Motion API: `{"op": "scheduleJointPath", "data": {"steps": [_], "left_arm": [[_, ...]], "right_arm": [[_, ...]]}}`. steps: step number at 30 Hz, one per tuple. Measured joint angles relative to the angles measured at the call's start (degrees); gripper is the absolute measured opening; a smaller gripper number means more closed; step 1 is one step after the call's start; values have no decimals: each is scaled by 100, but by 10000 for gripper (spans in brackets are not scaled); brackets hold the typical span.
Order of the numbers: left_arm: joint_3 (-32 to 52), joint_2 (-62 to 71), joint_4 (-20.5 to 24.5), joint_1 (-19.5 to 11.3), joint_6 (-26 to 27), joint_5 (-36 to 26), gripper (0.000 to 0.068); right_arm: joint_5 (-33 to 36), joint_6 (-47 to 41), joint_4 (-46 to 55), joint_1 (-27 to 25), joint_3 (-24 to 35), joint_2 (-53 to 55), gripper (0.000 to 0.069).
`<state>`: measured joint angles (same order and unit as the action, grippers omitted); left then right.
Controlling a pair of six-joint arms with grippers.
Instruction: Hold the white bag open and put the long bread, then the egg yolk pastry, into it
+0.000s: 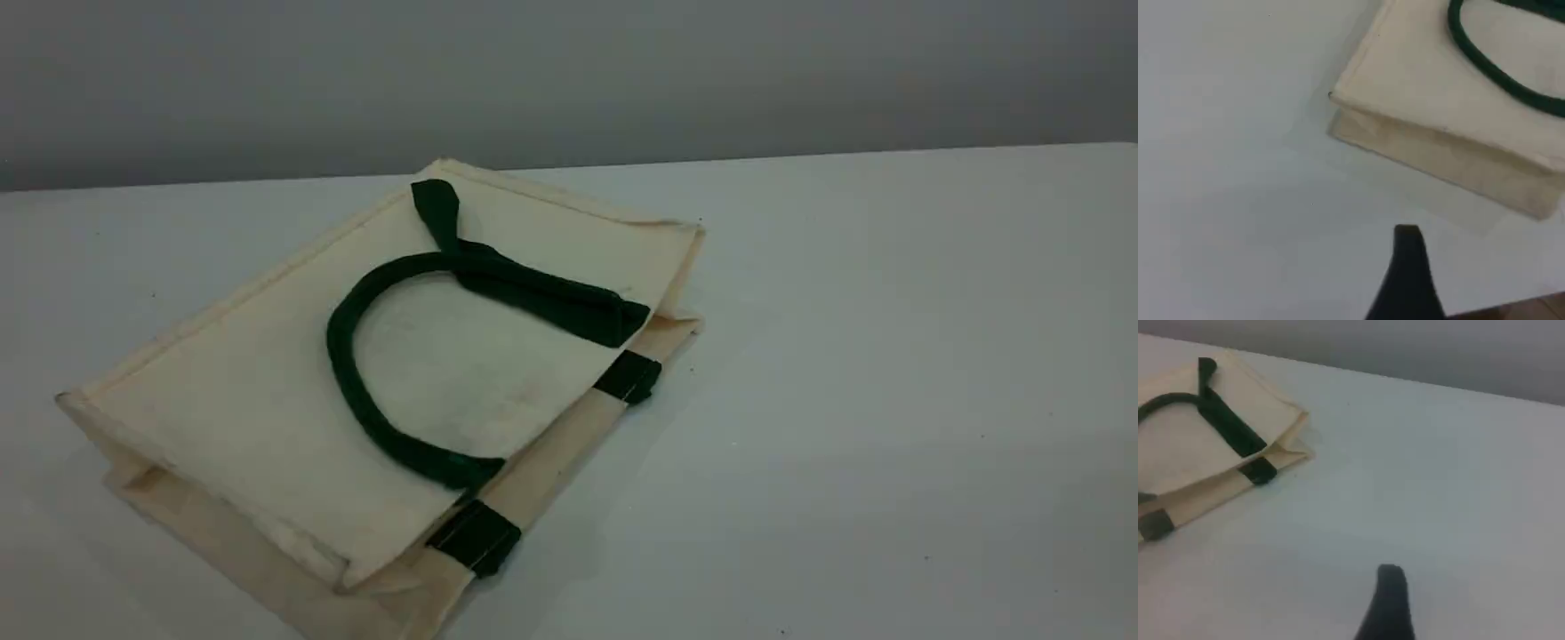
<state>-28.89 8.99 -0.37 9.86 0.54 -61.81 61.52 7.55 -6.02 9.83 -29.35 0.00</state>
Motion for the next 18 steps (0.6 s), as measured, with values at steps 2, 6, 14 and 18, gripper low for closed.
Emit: {"op": "scheduleJointPath", "data": {"steps": [2,6,14,18], "left_arm": [[0,0,0,0,0,0,506],[0,0,0,0,0,0,506],[0,-82,0,0,0,-5,506],[0,-360,0,0,0,-5,506]], "right_arm": [[0,0,0,0,0,0,555],[0,0,0,0,0,0,555],[0,0,-12,-12,0,0,555],[0,0,-19,-20,0,0,555]]}}
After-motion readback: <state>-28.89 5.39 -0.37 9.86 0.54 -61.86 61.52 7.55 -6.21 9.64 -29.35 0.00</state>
